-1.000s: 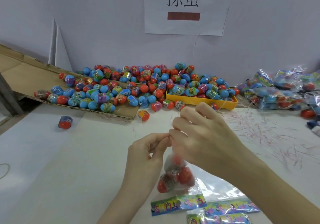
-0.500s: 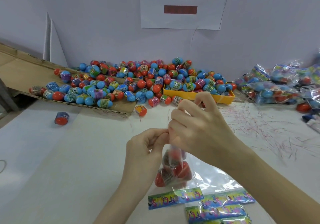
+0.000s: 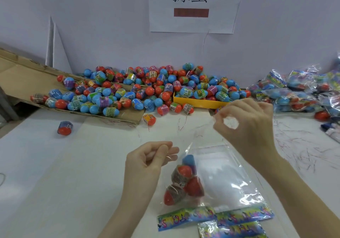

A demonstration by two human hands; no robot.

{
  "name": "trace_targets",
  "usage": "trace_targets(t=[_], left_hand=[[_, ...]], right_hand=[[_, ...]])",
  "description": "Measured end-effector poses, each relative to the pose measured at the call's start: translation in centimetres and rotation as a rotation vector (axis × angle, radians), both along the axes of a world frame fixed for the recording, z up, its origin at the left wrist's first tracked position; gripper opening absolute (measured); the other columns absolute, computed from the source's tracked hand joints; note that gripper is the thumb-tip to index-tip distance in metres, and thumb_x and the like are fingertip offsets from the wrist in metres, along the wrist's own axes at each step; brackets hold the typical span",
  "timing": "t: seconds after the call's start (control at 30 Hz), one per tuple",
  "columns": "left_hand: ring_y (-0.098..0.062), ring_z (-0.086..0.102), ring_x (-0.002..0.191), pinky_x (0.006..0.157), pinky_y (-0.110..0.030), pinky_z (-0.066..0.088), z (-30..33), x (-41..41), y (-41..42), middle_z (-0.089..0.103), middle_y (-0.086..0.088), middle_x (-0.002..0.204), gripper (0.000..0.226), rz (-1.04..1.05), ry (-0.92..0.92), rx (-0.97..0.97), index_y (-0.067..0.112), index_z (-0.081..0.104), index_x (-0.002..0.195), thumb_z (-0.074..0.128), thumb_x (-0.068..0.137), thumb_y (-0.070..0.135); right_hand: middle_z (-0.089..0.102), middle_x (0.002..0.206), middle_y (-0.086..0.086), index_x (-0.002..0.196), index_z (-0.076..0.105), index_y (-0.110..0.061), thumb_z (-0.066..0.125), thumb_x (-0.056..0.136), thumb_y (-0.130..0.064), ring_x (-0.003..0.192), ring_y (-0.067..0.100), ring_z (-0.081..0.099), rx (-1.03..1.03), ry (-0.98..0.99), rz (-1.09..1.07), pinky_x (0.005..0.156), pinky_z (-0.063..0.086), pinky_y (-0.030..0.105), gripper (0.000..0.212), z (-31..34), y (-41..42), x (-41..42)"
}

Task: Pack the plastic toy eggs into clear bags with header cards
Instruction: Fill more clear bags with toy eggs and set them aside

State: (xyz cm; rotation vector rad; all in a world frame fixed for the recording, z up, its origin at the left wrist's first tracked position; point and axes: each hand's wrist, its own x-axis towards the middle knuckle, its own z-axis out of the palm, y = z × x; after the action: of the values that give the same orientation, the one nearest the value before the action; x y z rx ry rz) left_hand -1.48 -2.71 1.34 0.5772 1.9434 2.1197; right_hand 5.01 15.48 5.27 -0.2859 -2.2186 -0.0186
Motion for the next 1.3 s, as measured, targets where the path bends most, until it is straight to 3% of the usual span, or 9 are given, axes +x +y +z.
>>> trace_targets(t=[0.4, 0.5, 0.6, 0.7, 0.8, 0.93, 1.03, 1.13, 1.3], left_hand=[[-0.012, 0.069, 0.059, 0.056, -0.012, 0.051, -0.2, -0.3, 0.1, 0.073, 0.003, 0.067, 0.022, 0.016, -0.077, 0.059, 0.013, 0.067, 0.077, 0.052, 0.087, 0.000], [-0.011, 0.069, 0.058, 0.056, -0.011, 0.051, -0.2, -0.4, 0.2, 0.073, 0.004, 0.067, 0.022, 0.020, -0.080, 0.052, 0.014, 0.067, 0.078, 0.052, 0.087, 0.000], [-0.010, 0.069, 0.058, 0.056, -0.011, 0.051, -0.2, -0.4, 0.3, 0.073, 0.004, 0.067, 0.022, 0.015, -0.084, 0.042, 0.014, 0.066, 0.078, 0.052, 0.088, 0.001], [-0.010, 0.069, 0.058, 0.056, -0.011, 0.051, -0.1, -0.4, 0.3, 0.073, 0.004, 0.067, 0.022, 0.011, -0.081, 0.035, 0.014, 0.066, 0.078, 0.051, 0.088, 0.001], [-0.011, 0.069, 0.058, 0.056, -0.011, 0.051, -0.1, -0.4, 0.2, 0.073, 0.004, 0.067, 0.022, 0.013, -0.077, 0.035, 0.014, 0.066, 0.078, 0.052, 0.088, 0.001], [-0.011, 0.069, 0.060, 0.057, -0.012, 0.052, -0.3, -0.4, 0.3, 0.074, 0.003, 0.069, 0.021, 0.015, -0.088, 0.037, 0.013, 0.067, 0.079, 0.052, 0.088, 0.003], [-0.012, 0.069, 0.060, 0.058, -0.012, 0.052, -0.2, -0.4, 0.4, 0.074, 0.003, 0.069, 0.020, 0.004, -0.089, 0.030, 0.014, 0.067, 0.079, 0.052, 0.088, 0.003], [-0.012, 0.069, 0.060, 0.058, -0.012, 0.052, -0.2, -0.5, 0.4, 0.074, 0.003, 0.070, 0.019, 0.001, -0.089, 0.026, 0.014, 0.067, 0.080, 0.052, 0.088, 0.004], [-0.014, 0.069, 0.060, 0.059, -0.013, 0.052, -0.1, -0.4, 0.4, 0.074, 0.001, 0.070, 0.019, -0.002, -0.101, 0.031, 0.013, 0.067, 0.080, 0.053, 0.088, 0.004]], right_hand=[[0.063, 0.117, 0.005, 0.079, 0.070, -0.011, 0.065, 0.082, -0.023, 0.118, 0.026, 0.043, -0.360, -0.193, -0.484, 0.095, 0.021, 0.047, 0.014, -0.6, 10.9, 4.5], [0.032, 0.149, 0.000, 0.125, 0.056, -0.023, 0.056, 0.088, -0.039, 0.136, 0.025, 0.021, -0.323, -0.443, -0.584, 0.104, 0.013, 0.055, 0.040, 0.1, 12.7, 4.9], [0.012, 0.154, -0.003, 0.144, 0.023, -0.029, 0.057, 0.082, -0.038, 0.139, 0.028, 0.017, -0.809, -0.514, -0.286, 0.109, 0.014, 0.055, 0.071, 1.3, 13.3, 4.8], [0.040, 0.142, 0.001, 0.135, 0.041, -0.022, 0.063, 0.074, -0.006, 0.118, 0.021, 0.048, -1.261, -0.224, 0.082, 0.101, 0.033, 0.049, 0.066, 1.8, 13.0, 4.9], [0.047, 0.128, 0.006, 0.104, 0.056, -0.023, 0.069, 0.070, 0.000, 0.114, 0.024, 0.040, -0.367, -0.735, -0.463, 0.096, 0.030, 0.047, 0.043, 0.6, 13.2, 4.8], [0.062, 0.079, 0.004, 0.054, 0.066, -0.012, 0.074, 0.058, 0.010, 0.089, 0.034, 0.045, -0.024, -0.303, -0.277, 0.077, 0.019, 0.045, 0.024, 0.2, 12.4, 3.9], [0.064, 0.096, -0.006, 0.073, 0.073, -0.024, 0.054, 0.079, -0.035, 0.103, 0.020, 0.045, -0.367, -0.262, -0.099, 0.092, 0.018, 0.044, 0.023, 1.0, 11.9, 3.2], [0.048, 0.138, -0.004, 0.121, 0.059, -0.032, 0.027, 0.084, -0.068, 0.129, 0.020, 0.043, -1.269, -0.281, 0.584, 0.104, 0.009, 0.051, 0.061, 2.7, 11.6, 3.8], [0.061, 0.121, 0.006, 0.147, 0.010, -0.029, 0.046, 0.079, -0.068, 0.086, 0.019, 0.064, -1.564, -0.640, 0.076, 0.079, 0.048, 0.035, 0.086, 2.3, 12.3, 3.4]])
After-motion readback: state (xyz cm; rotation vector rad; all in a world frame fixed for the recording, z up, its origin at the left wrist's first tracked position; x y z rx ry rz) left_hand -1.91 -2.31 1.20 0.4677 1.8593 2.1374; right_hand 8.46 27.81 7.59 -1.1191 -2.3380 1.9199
